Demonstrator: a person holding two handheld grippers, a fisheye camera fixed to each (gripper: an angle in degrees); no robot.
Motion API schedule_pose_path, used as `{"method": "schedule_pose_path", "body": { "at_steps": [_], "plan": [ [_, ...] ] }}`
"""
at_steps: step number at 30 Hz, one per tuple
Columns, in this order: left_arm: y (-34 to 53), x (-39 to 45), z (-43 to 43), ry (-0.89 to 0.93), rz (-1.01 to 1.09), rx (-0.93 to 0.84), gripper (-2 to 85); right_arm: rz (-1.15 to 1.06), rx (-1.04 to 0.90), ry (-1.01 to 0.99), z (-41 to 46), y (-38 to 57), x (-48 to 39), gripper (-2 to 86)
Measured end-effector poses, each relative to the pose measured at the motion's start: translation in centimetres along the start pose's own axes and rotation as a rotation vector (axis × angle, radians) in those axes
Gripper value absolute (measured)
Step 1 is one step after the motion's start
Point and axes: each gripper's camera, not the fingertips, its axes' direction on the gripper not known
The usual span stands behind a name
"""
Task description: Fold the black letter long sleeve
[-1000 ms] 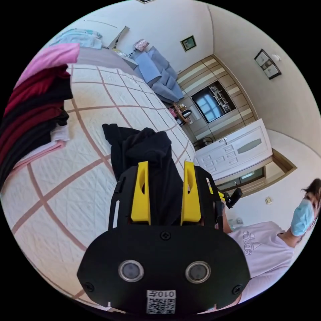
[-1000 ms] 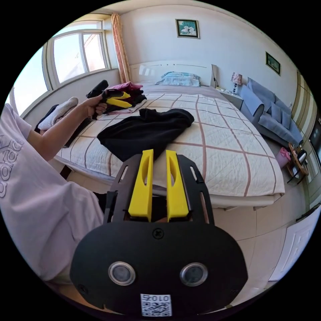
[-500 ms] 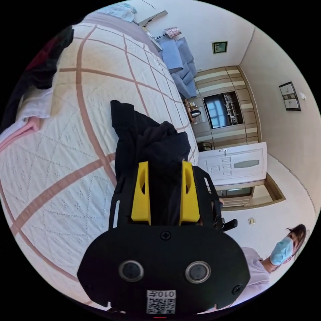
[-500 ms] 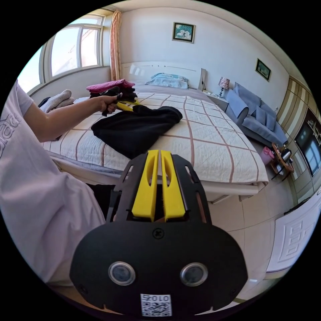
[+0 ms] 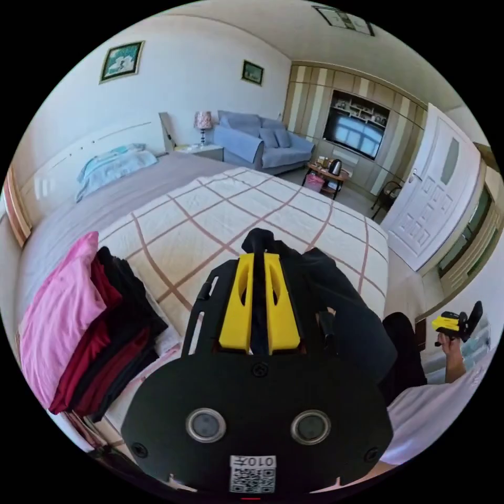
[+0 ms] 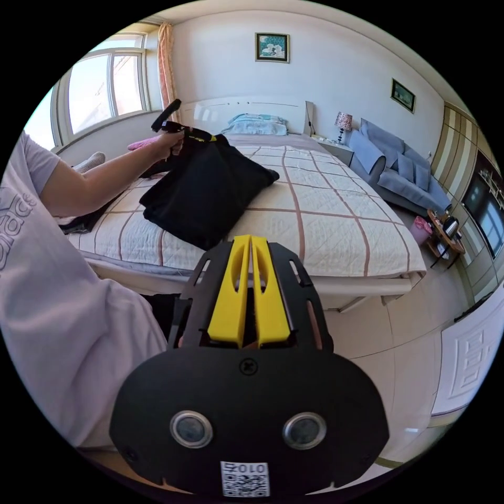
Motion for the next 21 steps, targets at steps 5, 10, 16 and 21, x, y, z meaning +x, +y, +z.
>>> {"method": "schedule_pose_path", "body": {
  "at_steps": [5,10,16,21],
  "plan": [
    [4.2,-1.1,6.8,-0.031,-0.111,-0.24,8.5,-0.056,-0.058,-0.026,1.2,-2.6,0.3,3.6],
    [9.0,6.1,-0.5,-0.122,-0.038,-0.064,9.9,-0.101,-0.044,-0.119,3.3,-6.4,0.6,6.4],
    [18.0,14.5,-1.0,0.146,0.072,-0.158,8.8,-0.21,-0.13,-0.124,9.6,-13.8,2.1,8.9],
    [25.4,14.0,2.8,0.09,0.006,-0.243,6.2,-0.181,-0.162,-0.081,14.6,-22.4,8.0,9.8]
  ]
}}
